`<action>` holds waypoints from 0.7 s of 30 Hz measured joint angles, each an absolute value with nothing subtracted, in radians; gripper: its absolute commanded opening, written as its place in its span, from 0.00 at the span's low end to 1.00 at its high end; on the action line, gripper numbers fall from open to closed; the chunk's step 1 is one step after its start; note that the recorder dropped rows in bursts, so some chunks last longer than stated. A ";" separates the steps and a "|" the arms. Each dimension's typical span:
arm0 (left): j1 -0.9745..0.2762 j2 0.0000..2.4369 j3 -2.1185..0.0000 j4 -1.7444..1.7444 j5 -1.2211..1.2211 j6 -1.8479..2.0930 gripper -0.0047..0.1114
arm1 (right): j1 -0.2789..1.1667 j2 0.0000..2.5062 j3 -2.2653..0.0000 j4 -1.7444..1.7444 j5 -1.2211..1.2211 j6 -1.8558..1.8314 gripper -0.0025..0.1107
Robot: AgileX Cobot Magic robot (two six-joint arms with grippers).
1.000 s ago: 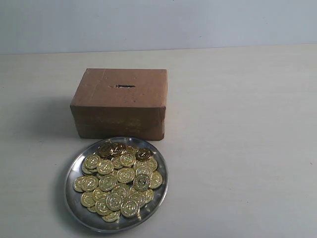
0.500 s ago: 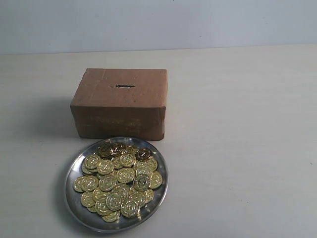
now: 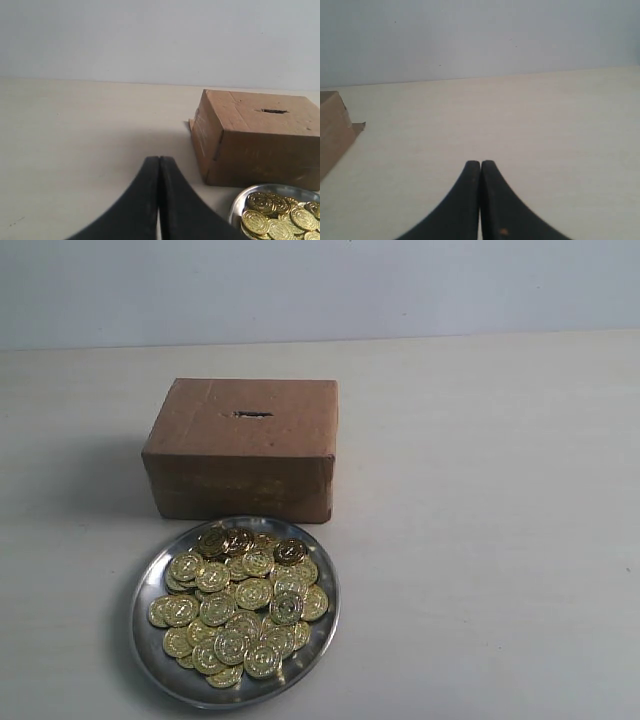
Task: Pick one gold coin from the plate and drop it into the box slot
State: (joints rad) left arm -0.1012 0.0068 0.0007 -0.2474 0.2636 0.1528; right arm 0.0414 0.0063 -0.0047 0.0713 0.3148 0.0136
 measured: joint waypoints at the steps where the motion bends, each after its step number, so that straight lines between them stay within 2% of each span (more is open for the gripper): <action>1: -0.101 0.007 0.001 -0.248 0.271 0.153 0.04 | 0.041 0.006 -0.005 0.071 0.315 0.014 0.02; 21: -0.101 0.007 0.001 -0.115 0.364 -0.007 0.04 | 0.041 0.006 -0.005 0.071 0.315 0.014 0.02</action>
State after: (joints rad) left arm -0.1012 0.0068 0.0007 -0.1147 0.3644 -0.0074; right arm 0.0414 0.0063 -0.0047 0.0713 0.3148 0.0136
